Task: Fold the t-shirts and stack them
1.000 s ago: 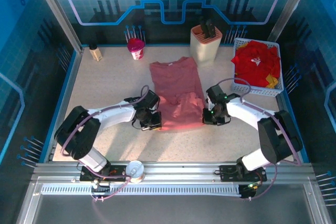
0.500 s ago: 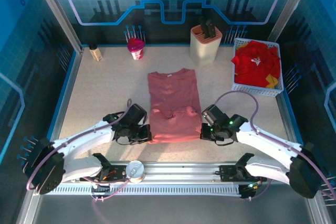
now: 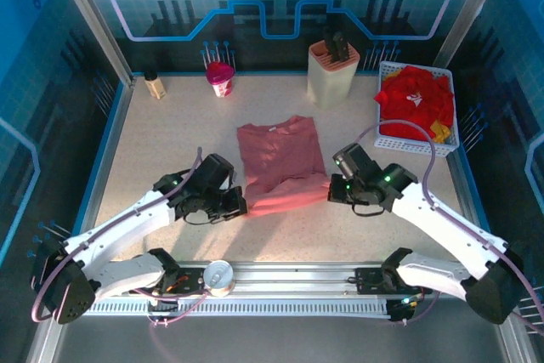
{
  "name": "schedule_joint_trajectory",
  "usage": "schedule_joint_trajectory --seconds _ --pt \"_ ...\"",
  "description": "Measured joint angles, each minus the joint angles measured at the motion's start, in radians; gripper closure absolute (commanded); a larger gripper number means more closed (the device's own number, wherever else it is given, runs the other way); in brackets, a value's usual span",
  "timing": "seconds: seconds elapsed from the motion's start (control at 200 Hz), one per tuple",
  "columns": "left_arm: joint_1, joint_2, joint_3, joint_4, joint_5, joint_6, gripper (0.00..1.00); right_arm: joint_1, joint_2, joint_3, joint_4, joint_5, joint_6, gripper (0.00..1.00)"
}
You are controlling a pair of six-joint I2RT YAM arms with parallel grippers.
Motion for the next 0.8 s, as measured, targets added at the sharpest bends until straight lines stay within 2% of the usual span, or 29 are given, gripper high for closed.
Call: schedule_joint_trajectory --seconds 0.2,0.345,0.801 --pt "0.086 0.085 0.082 0.0 0.028 0.039 1.0 -0.093 0.09 0.064 0.022 -0.053 -0.08 1.0" --pt "0.113 0.165 0.187 -0.003 0.031 0.084 1.0 -0.15 0.153 0.125 0.034 -0.07 -0.126 1.0" --pt "0.224 0.342 0.328 -0.013 0.056 0.193 1.0 -0.219 0.319 0.261 0.079 -0.108 -0.217 1.0"
